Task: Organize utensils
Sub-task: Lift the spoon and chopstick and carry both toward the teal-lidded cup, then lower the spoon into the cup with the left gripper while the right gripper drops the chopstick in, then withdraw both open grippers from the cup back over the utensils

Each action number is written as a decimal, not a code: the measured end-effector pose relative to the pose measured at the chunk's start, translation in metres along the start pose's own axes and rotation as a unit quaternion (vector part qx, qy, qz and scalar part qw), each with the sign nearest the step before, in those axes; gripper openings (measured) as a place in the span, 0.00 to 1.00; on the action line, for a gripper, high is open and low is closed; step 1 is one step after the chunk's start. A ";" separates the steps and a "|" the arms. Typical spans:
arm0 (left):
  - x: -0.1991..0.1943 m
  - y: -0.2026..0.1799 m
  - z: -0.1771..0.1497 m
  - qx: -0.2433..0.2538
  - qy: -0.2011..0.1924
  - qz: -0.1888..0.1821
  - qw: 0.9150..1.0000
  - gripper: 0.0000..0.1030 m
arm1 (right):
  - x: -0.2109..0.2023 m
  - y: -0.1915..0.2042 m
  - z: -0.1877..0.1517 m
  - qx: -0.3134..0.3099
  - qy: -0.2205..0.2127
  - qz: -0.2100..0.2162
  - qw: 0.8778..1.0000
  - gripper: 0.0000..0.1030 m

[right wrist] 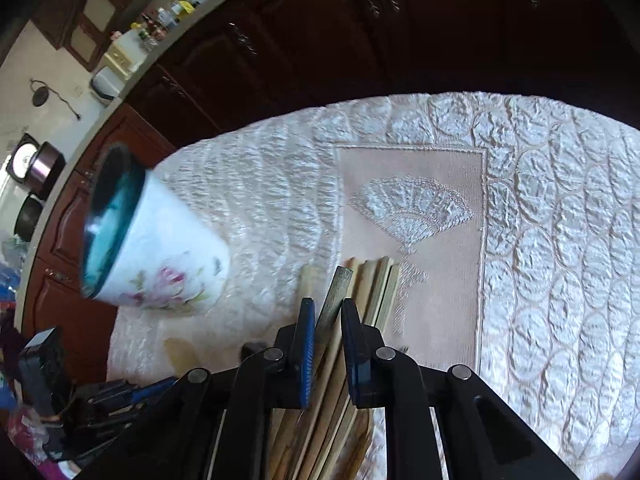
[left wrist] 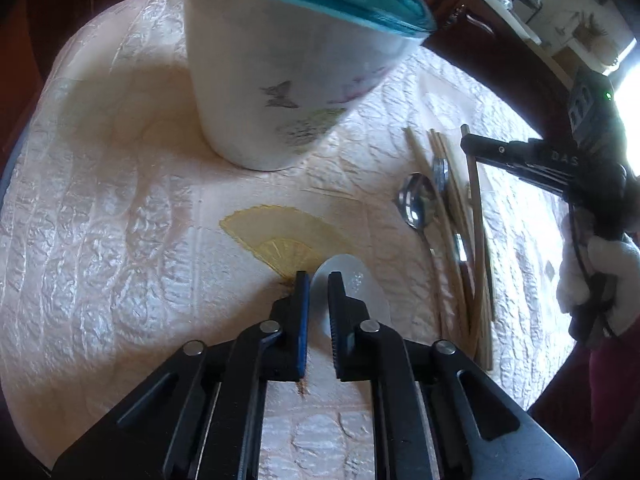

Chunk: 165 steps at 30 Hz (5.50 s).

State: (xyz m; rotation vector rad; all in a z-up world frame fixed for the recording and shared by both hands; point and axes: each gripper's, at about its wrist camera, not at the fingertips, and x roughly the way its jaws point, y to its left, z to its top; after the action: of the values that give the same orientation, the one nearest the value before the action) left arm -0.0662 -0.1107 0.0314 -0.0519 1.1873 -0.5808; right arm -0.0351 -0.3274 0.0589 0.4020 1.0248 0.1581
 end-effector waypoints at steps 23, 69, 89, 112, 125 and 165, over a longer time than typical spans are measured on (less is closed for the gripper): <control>-0.158 -0.022 0.016 0.023 -0.149 -0.033 0.988 0.01 | -0.137 0.077 0.005 -0.090 -0.128 0.048 0.986 0.07; -0.094 0.011 0.109 0.014 -0.293 0.186 0.938 0.02 | -0.060 0.143 0.104 -0.118 -0.109 0.056 0.985 0.06; -0.111 0.009 0.090 -0.008 -0.269 0.145 0.952 0.35 | -0.082 0.126 0.058 -0.104 -0.093 0.040 0.989 0.36; -0.142 -0.048 0.023 0.010 -0.253 0.117 0.960 0.65 | -0.144 0.090 -0.041 -0.078 -0.109 -0.010 0.991 0.41; -0.141 -0.082 0.002 0.045 -0.238 0.122 0.962 0.67 | -0.164 0.076 -0.068 -0.061 -0.115 -0.021 0.991 0.42; -0.070 -0.061 -0.011 0.018 -0.139 0.076 0.987 0.67 | -0.056 0.003 -0.085 -0.008 -0.019 -0.048 0.999 0.27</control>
State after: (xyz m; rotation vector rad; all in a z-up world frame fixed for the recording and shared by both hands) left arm -0.1176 -0.1279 0.1072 -0.0112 0.8999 -0.4441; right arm -0.1367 -0.3209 0.0666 0.3397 1.0035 0.0724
